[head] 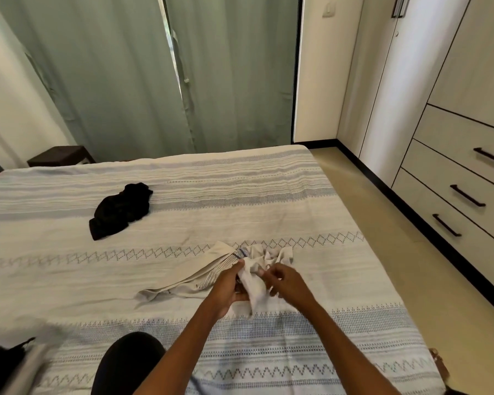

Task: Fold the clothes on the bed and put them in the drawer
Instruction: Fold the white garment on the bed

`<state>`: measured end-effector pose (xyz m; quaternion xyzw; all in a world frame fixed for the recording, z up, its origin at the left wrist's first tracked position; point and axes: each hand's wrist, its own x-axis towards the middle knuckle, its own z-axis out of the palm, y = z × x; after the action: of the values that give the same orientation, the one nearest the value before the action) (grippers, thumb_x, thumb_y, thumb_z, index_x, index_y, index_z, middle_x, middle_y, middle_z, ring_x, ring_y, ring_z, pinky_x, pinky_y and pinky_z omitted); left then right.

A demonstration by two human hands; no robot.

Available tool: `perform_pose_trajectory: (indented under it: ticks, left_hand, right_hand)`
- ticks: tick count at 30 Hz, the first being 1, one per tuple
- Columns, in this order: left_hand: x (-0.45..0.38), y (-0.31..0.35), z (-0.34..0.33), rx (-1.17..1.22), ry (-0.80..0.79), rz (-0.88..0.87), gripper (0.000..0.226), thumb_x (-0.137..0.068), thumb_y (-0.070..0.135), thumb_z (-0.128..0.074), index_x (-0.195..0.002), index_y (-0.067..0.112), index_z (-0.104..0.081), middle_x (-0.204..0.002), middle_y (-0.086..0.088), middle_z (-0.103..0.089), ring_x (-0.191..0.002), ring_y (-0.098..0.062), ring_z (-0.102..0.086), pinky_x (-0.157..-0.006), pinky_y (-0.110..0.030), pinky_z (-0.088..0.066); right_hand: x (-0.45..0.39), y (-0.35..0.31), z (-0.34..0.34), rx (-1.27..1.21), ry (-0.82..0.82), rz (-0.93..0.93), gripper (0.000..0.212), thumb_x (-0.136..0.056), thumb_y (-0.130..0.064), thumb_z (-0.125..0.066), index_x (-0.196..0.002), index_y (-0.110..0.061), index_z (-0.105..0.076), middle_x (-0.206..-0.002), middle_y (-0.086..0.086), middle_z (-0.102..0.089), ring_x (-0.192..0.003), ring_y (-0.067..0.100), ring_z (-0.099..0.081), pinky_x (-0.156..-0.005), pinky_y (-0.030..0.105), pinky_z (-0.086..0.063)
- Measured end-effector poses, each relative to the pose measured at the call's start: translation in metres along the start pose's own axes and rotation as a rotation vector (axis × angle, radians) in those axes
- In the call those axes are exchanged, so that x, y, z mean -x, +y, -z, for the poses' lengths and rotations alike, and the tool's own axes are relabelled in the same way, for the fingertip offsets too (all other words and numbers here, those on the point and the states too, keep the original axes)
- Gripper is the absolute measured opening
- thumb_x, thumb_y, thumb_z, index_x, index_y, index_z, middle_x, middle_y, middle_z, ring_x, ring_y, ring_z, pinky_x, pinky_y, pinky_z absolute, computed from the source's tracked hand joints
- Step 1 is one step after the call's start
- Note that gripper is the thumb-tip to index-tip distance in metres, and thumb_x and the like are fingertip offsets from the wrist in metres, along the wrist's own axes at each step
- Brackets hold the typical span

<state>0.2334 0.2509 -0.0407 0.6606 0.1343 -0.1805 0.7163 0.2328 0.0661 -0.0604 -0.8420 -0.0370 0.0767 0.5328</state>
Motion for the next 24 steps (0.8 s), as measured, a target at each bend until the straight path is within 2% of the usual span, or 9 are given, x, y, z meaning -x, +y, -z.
perform_pose_trajectory:
  ticks: [3, 5, 8, 12, 14, 16, 18, 21, 24]
  left_hand:
    - [-0.001, 0.007, -0.007, 0.110, -0.004, 0.016, 0.033, -0.101, 0.029, -0.049, -0.106, 0.000, -0.065, -0.089, -0.016, -0.072, -0.074, -0.024, -0.070, -0.061, -0.034, -0.056]
    - [-0.004, 0.015, -0.010, 0.151, -0.020, 0.027, 0.031, -0.100, 0.027, -0.049, -0.100, 0.001, -0.066, -0.086, -0.016, -0.072, -0.072, -0.025, -0.070, -0.065, -0.034, -0.056]
    - [-0.004, 0.025, -0.018, 0.195, -0.026, -0.017, 0.032, -0.100, 0.026, -0.051, -0.098, 0.000, -0.069, -0.090, -0.021, -0.074, -0.081, -0.030, -0.071, -0.082, -0.040, -0.054]
    - [-0.012, 0.042, -0.020, -0.119, 0.282, -0.339, 0.030, -0.096, 0.028, -0.062, -0.074, 0.009, -0.066, -0.072, -0.012, -0.068, -0.064, -0.009, -0.065, -0.069, -0.034, -0.051]
    - [-0.017, 0.054, -0.015, -0.205, 0.370, -0.503, 0.011, -0.092, 0.028, -0.069, -0.095, 0.018, -0.068, -0.082, -0.002, -0.070, -0.088, -0.012, -0.067, -0.085, -0.036, -0.050]
    - [-0.023, 0.067, -0.011, -0.243, 0.293, -0.561, 0.048, -0.095, 0.028, -0.067, -0.140, 0.027, -0.051, -0.092, 0.020, -0.073, -0.129, -0.015, -0.052, -0.108, -0.033, -0.035]
    - [-0.020, 0.089, -0.014, -0.266, 0.211, -0.643, 0.043, -0.100, 0.024, -0.058, -0.140, 0.038, -0.048, -0.116, 0.037, -0.062, -0.142, -0.006, -0.034, -0.110, -0.021, -0.028]
    - [-0.016, 0.133, -0.024, -0.270, 0.192, -0.761, 0.014, -0.103, 0.022, -0.051, -0.111, 0.022, -0.062, -0.109, 0.011, -0.066, -0.105, 0.002, -0.060, -0.086, -0.015, -0.042]
    - [-0.014, 0.183, -0.026, -0.453, 0.211, -0.893, 0.012, -0.101, 0.006, -0.048, -0.106, 0.011, -0.058, -0.103, 0.005, -0.056, -0.090, 0.011, -0.055, -0.085, -0.009, -0.038]
  right_hand:
    - [0.023, 0.011, -0.024, 0.065, 0.042, 0.028, 0.061, -0.066, -0.083, -0.068, -0.104, -0.038, -0.053, -0.098, -0.017, -0.067, -0.089, -0.001, -0.064, -0.080, 0.028, -0.054]
    - [0.030, 0.019, -0.037, 0.147, 0.134, 0.081, 0.071, -0.072, -0.071, -0.072, -0.125, -0.035, -0.043, -0.109, -0.018, -0.062, -0.093, 0.002, -0.063, -0.077, 0.024, -0.053]
    - [0.029, 0.020, -0.045, 0.142, 0.318, 0.084, 0.040, -0.089, -0.032, -0.066, -0.123, -0.030, -0.046, -0.101, -0.012, -0.066, -0.084, 0.012, -0.066, -0.065, 0.025, -0.048]
    - [0.007, 0.009, -0.025, -0.198, 0.398, -0.114, 0.014, -0.102, -0.020, -0.050, -0.099, -0.015, -0.062, -0.097, 0.003, -0.066, -0.090, 0.024, -0.063, -0.080, 0.041, -0.054]
    - [-0.003, 0.002, -0.008, -0.392, 0.304, -0.145, 0.026, -0.105, -0.020, -0.041, -0.096, -0.007, -0.063, -0.098, 0.013, -0.066, -0.093, 0.029, -0.064, -0.083, 0.046, -0.056]
    - [-0.009, -0.011, 0.009, -0.377, 0.222, -0.085, 0.034, -0.105, -0.026, -0.036, -0.096, -0.003, -0.060, -0.095, 0.013, -0.066, -0.089, 0.023, -0.063, -0.081, 0.039, -0.056]
    - [-0.013, -0.030, 0.025, -0.400, 0.203, -0.013, 0.029, -0.106, -0.024, -0.040, -0.097, -0.004, -0.060, -0.092, 0.009, -0.066, -0.083, 0.015, -0.062, -0.076, 0.026, -0.053]
    - [-0.024, -0.061, 0.051, -0.473, 0.265, 0.107, 0.017, -0.104, -0.020, -0.052, -0.103, -0.013, -0.068, -0.089, -0.001, -0.069, -0.077, 0.012, -0.064, -0.068, 0.021, -0.050]
    - [-0.042, -0.090, 0.080, -0.453, 0.336, 0.183, 0.016, -0.104, -0.024, -0.053, -0.103, -0.027, -0.069, -0.094, -0.006, -0.071, -0.084, 0.014, -0.064, -0.074, 0.029, -0.049]
